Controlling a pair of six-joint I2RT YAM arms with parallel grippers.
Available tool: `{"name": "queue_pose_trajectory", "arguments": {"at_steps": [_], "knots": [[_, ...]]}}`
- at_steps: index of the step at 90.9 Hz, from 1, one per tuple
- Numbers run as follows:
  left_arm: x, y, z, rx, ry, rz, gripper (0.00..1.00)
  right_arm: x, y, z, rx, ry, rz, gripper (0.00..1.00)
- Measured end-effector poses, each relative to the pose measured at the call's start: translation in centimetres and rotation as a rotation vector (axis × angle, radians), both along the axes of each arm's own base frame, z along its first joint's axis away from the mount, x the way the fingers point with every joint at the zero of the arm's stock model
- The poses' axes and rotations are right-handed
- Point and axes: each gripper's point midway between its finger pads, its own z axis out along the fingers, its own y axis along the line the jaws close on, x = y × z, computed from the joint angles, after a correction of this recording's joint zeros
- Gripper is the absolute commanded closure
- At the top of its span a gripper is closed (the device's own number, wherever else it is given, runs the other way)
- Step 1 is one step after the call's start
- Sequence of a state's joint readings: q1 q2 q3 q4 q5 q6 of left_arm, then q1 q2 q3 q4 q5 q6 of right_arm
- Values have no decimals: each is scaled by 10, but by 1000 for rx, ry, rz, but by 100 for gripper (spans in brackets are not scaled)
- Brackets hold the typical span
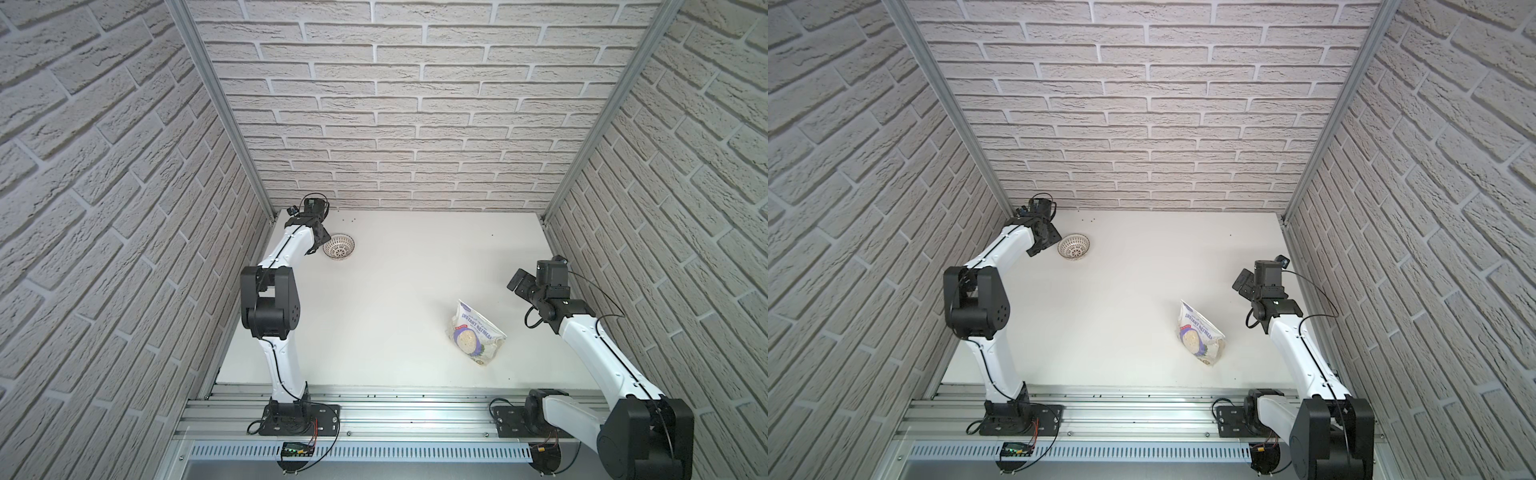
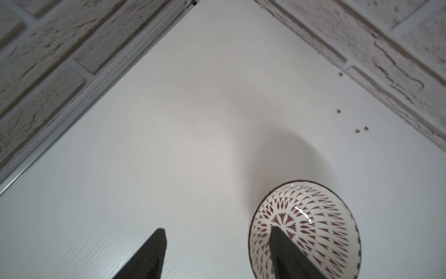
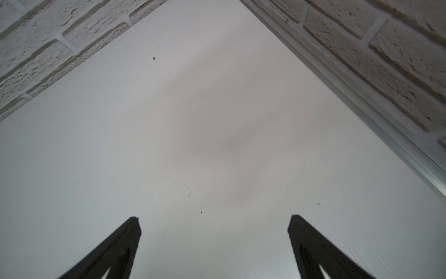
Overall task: Pour the oats into the breakfast bowl
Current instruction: Pick up the bowl from the center of the board.
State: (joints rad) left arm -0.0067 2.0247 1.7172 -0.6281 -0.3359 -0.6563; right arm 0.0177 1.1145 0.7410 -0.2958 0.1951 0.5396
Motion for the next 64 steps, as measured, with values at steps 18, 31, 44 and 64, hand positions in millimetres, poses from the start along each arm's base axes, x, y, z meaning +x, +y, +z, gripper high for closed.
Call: {"name": "queue_pose_trajectory", "arguments": {"at_steps": [18,31,44,64], "knots": [[10,-4,-22,-22,56,-12,37,2,11,0,33,-2,61,1],[11,-10,-35,-52,89,-32,46,1,18,4,51,-16,96,2],[14,-15,-49,-77,111,-49,49,-3,23,13,57,-37,127,3],[14,-21,-63,-107,136,-66,57,-10,27,21,71,-58,150,4]]}}
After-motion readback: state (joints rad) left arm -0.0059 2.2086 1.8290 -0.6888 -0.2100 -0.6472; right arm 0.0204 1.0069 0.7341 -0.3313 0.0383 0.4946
